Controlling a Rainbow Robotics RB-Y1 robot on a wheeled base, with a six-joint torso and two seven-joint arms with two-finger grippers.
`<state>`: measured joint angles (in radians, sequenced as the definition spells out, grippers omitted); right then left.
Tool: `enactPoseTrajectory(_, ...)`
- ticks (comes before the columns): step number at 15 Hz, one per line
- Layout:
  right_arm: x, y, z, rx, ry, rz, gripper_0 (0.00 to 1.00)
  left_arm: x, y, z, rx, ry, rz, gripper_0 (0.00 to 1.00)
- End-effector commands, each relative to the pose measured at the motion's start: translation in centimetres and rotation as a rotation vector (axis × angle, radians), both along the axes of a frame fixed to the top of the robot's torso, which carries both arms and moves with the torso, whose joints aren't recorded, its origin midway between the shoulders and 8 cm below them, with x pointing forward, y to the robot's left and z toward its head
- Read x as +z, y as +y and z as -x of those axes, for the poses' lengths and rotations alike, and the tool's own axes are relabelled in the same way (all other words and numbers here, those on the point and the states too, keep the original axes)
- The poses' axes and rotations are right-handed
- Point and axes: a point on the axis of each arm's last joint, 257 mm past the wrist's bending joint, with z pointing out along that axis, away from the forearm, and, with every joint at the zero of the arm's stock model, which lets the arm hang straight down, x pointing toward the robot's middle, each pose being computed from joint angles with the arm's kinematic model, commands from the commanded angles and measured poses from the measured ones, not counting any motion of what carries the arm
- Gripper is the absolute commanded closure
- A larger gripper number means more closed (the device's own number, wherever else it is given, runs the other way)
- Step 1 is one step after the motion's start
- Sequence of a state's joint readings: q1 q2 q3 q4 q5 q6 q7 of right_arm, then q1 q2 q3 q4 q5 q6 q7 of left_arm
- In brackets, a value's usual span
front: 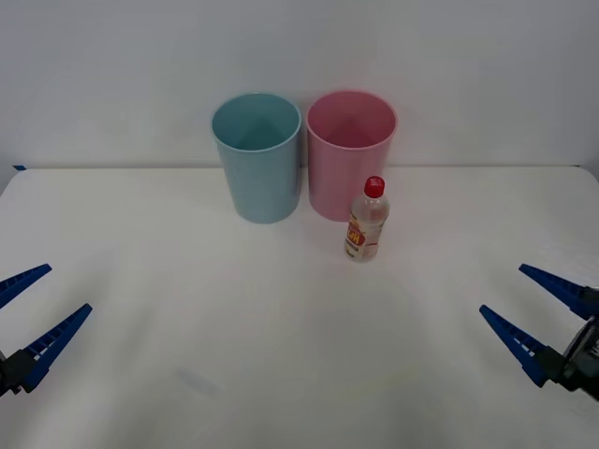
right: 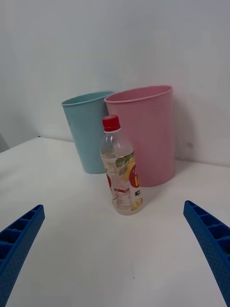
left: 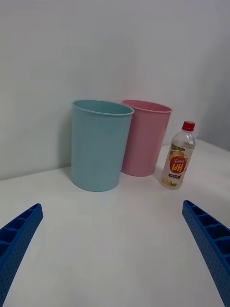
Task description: Grasp the object on the table and drop it into the matching bin: aluminum can to the light blue bin, PET bottle to the pink bin.
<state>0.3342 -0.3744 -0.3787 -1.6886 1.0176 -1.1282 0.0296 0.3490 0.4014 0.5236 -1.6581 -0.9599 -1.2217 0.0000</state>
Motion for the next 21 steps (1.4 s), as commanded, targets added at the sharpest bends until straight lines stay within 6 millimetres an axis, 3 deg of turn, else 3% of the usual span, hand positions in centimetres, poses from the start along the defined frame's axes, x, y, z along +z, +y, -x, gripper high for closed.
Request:
enactPoseTrajectory(1,-0.5,1.1,-1.4,-0.008,-0.007,0.030,0.00,0.0,0.0,0.0,0.000,0.000,0.000,0.00)
enactPoseTrajectory(13,-2.2,6.1,-7.5,-0.067,-0.011,0.094,0.00,0.0,0.0,0.0,0.000,0.000,0.000,0.00)
enactPoseTrajectory(21,-4.4,9.0,-12.2,-0.042,0.021,0.108,0.00,0.0,0.0,0.0,0.000,0.000,0.000,0.00)
